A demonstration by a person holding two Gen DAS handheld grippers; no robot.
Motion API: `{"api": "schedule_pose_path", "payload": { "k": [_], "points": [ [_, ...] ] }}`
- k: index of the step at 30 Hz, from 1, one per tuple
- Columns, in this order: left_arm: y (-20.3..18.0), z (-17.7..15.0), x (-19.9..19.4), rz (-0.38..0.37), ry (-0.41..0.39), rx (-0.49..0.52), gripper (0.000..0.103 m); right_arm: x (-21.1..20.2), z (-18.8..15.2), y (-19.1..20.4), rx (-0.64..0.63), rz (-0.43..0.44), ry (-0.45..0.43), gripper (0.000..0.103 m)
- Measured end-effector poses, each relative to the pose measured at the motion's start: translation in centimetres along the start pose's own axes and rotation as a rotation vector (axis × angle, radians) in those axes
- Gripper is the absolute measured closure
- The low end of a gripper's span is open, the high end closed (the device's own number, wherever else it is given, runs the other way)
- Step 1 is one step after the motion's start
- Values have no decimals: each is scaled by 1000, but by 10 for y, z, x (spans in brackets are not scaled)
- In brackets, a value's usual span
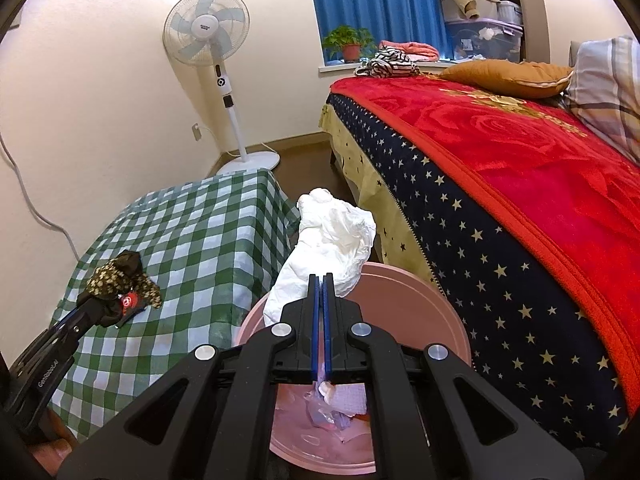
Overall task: Collect trash
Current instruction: 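Open the left tool over the pink bin while the right tool releases the tissue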
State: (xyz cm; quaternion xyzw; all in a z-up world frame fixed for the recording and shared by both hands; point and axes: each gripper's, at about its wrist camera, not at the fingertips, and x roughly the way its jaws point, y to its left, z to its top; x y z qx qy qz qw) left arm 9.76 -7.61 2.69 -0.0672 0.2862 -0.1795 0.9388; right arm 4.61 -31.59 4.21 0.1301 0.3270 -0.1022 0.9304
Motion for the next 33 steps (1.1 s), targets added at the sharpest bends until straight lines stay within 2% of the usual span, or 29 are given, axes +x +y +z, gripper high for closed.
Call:
{"api": "schedule_pose_path", "payload": {
  "k": [8, 20, 23, 24, 25, 26, 27, 33],
  "points": [
    [-24, -3, 18, -58, 25, 14, 93, 4, -1, -8, 16, -30, 12, 101],
    [-70, -13, 48, -193, 93, 70, 93, 2, 1, -31, 85, -64, 7, 101],
    [-77, -19, 54, -234, 130, 92, 81, 1, 0, -36, 103, -89, 5, 95],
    [-77, -21, 55, -234, 135, 97, 78, 2, 0, -37, 112, -95, 7, 82],
    [-74, -22, 54, -230, 134, 94, 78, 2, 0, -39, 120, -100, 7, 63],
    [-70, -22, 54, -227, 136, 86, 78, 0, 0, -40, 127, -108, 1, 56],
    [-67, -22, 53, -225, 136, 81, 78, -2, 0, -40, 130, -113, -7, 53],
    [-49, -19, 39, -185, 110, 62, 78, -8, -1, -33, 100, -86, -32, 53]
  ]
}}
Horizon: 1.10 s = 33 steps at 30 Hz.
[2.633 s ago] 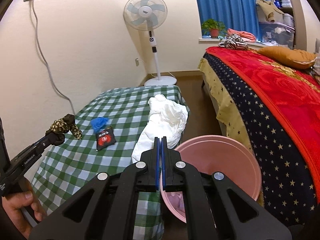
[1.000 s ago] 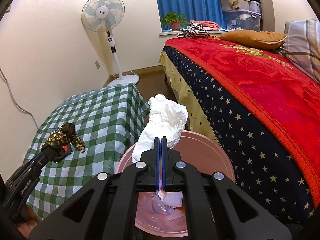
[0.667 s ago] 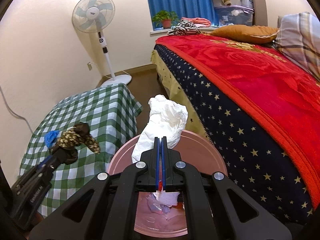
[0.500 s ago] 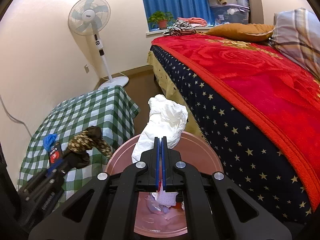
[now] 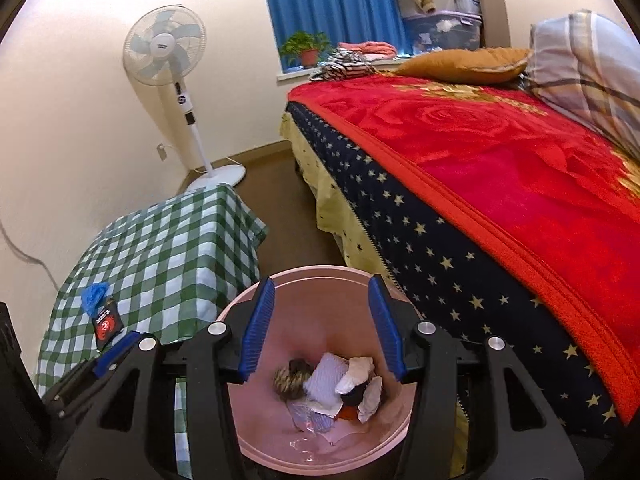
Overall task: Collect trash
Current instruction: 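Open the left tool over the pink bin while the right tool releases the tissue, then move both open tools back over the blue bag and black packet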
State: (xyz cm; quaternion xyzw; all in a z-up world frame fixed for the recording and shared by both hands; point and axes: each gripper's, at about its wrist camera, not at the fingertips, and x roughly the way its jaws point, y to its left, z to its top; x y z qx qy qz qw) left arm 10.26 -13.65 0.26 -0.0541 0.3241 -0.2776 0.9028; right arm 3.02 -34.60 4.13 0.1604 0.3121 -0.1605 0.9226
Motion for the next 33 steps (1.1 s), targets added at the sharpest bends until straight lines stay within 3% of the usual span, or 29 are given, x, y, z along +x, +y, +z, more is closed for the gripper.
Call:
{"api": "schedule_pose_path", "payload": {
  "k": [16, 25, 33],
  "points": [
    [62, 3, -60, 127, -85, -61, 80, -6, -19, 59, -144, 161, -30, 57],
    [112, 2, -87, 239, -147, -148, 90, 10, -34, 115, -231, 313, 10, 58],
    [151, 4, -109, 336, -203, -228, 91, 35, -42, 167, -280, 418, 60, 58]
  ]
}}
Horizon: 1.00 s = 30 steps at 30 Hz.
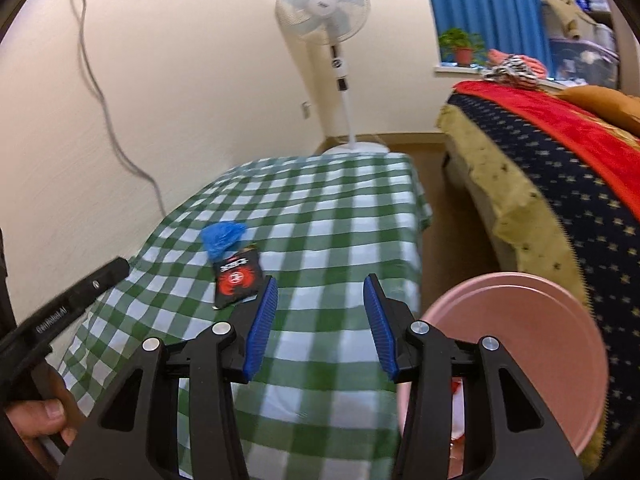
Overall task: Collect trash
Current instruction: 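Move both open tools back over the blue bag and black packet, then grasp the blue plastic bag with the left tool while the right tool grasps the black packet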
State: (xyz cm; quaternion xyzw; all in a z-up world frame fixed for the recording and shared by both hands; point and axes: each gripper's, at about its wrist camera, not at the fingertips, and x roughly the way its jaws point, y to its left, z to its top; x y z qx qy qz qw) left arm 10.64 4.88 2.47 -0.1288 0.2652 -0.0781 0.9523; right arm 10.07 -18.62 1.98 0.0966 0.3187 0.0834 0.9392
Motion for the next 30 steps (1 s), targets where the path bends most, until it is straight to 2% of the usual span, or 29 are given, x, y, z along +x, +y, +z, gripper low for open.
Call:
{"api": "schedule_pose_path", "payload": {
  "k": [9, 17, 20, 22, 28, 30],
  "points": [
    [33, 9, -2, 94, -50, -88, 91, 53, -1, 37, -74, 66, 68, 58],
    [46, 12, 12, 130, -54, -115, 91, 96, 1, 58, -103, 111, 124, 56],
    [48, 12, 16, 140, -51, -116, 91, 113, 3, 62, -99, 116, 145, 51],
    [50, 12, 19, 147, -50, -123, 91, 127, 4, 65, -95, 126, 171, 41],
    [57, 11, 27, 162, -42, -133, 91, 158, 1, 82, -142, 126, 252, 32],
    [58, 11, 30, 164, -41, -135, 91, 165, 1, 85, -158, 125, 280, 32]
  ]
}}
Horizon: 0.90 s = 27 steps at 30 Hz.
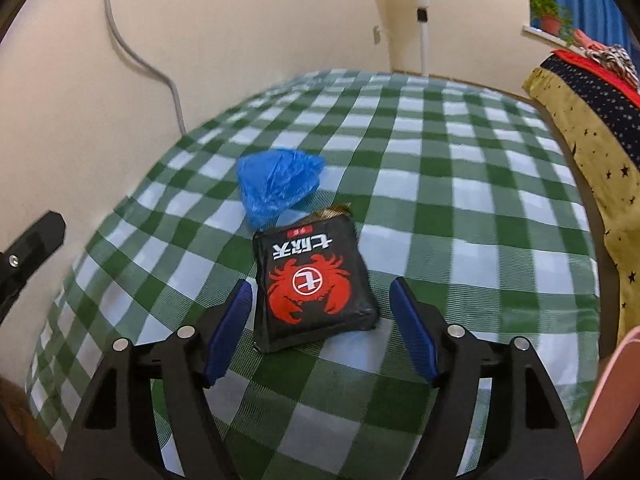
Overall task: Collect trash
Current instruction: 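Grasp the blue plastic bag with the left tool while the right tool grasps the black packet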
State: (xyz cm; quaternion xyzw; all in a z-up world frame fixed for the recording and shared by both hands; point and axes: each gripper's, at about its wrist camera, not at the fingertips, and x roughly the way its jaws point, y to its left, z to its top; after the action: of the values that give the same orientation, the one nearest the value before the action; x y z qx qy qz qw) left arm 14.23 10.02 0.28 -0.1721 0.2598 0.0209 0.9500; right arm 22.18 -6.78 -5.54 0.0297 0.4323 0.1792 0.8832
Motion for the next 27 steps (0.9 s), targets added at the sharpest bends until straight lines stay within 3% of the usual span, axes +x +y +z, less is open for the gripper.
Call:
{"api": "schedule_pose_path", "payload": {
  "k": [6, 12, 27],
  "points": [
    [-2, 2, 9, -4, 0, -8, 91, 11, 0, 8, -47, -22, 61, 32],
    [-7, 0, 20, -16, 13, -12, 91, 8, -3, 7, -65, -59, 51, 48],
    [-33, -6, 67, -76, 96, 4, 91, -27, -10, -60, 133, -157, -9, 52]
  ]
}}
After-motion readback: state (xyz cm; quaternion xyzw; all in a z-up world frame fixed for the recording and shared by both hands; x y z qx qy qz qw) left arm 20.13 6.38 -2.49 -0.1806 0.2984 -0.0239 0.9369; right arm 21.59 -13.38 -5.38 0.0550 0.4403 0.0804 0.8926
